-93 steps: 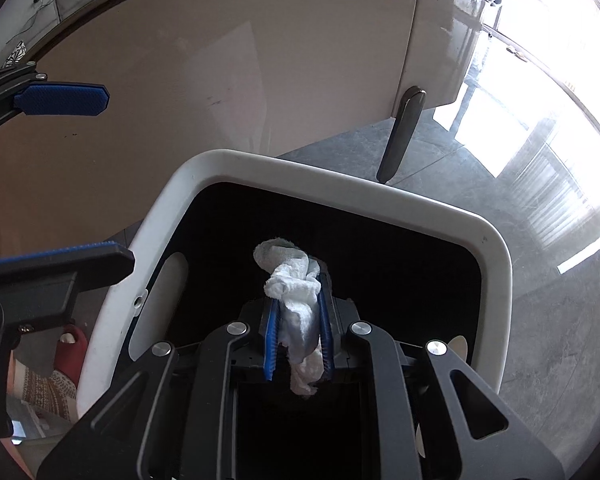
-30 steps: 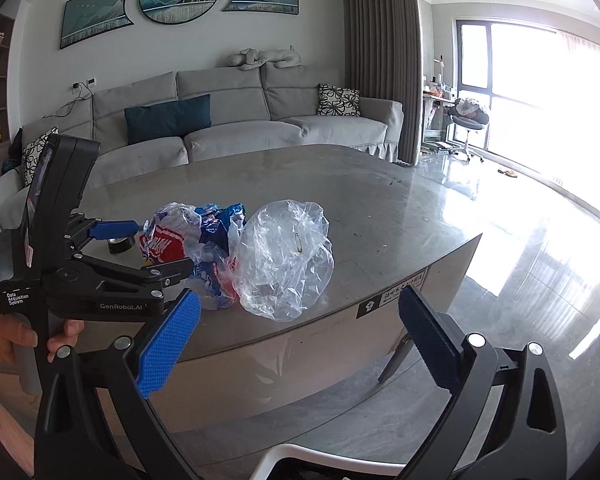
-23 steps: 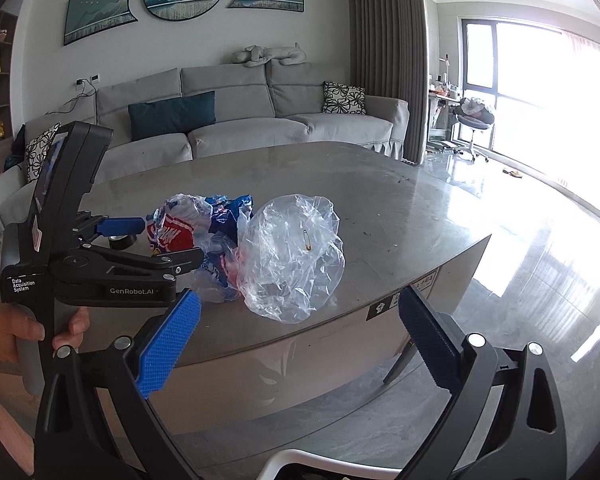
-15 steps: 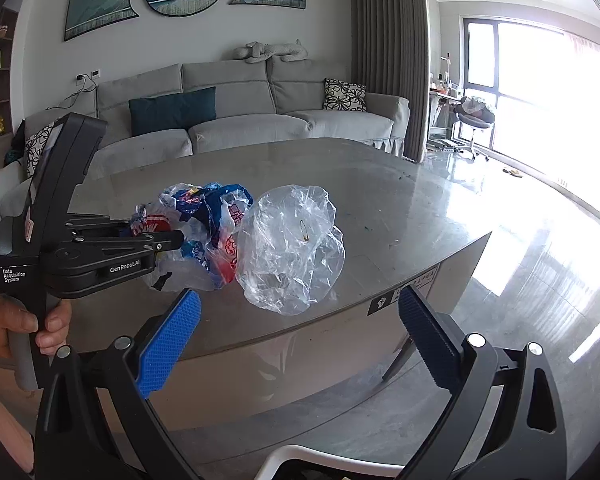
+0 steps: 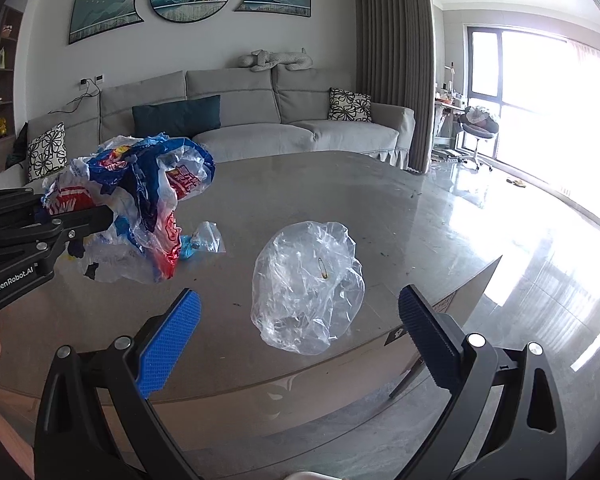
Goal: Collect trash
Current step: 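Grasp the crumpled colourful plastic wrappers with the left gripper and lift, then grasp the clear plastic bag with the right gripper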
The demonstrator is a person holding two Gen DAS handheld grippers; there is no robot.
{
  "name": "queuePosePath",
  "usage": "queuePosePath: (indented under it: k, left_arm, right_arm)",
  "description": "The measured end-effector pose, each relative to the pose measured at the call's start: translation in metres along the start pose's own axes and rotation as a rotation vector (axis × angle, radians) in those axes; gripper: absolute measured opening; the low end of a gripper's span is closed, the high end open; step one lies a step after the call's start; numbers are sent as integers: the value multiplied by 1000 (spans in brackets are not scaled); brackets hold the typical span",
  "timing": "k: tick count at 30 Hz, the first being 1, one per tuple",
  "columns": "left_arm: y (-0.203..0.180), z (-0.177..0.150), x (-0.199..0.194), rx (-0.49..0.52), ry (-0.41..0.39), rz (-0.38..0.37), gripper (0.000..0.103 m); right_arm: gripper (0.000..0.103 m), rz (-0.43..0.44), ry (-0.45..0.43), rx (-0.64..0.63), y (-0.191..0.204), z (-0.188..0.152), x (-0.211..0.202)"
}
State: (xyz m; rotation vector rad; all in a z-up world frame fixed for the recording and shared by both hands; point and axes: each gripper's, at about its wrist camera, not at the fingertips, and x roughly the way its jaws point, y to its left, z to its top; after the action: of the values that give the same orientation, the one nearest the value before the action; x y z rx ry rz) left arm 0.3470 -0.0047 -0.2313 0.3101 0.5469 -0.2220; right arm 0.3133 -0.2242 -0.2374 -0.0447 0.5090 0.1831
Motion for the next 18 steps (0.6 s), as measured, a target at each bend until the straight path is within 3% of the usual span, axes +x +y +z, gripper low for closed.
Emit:
queuePosePath:
  k: [9, 18]
  left_arm:
    - [1, 2, -7, 9, -7, 38, 17]
    - [-4, 3, 18, -7, 3, 45, 17]
  right_arm:
    - [98, 16, 6, 9, 7, 12, 34]
    - [98, 47, 29, 7, 10, 11, 61]
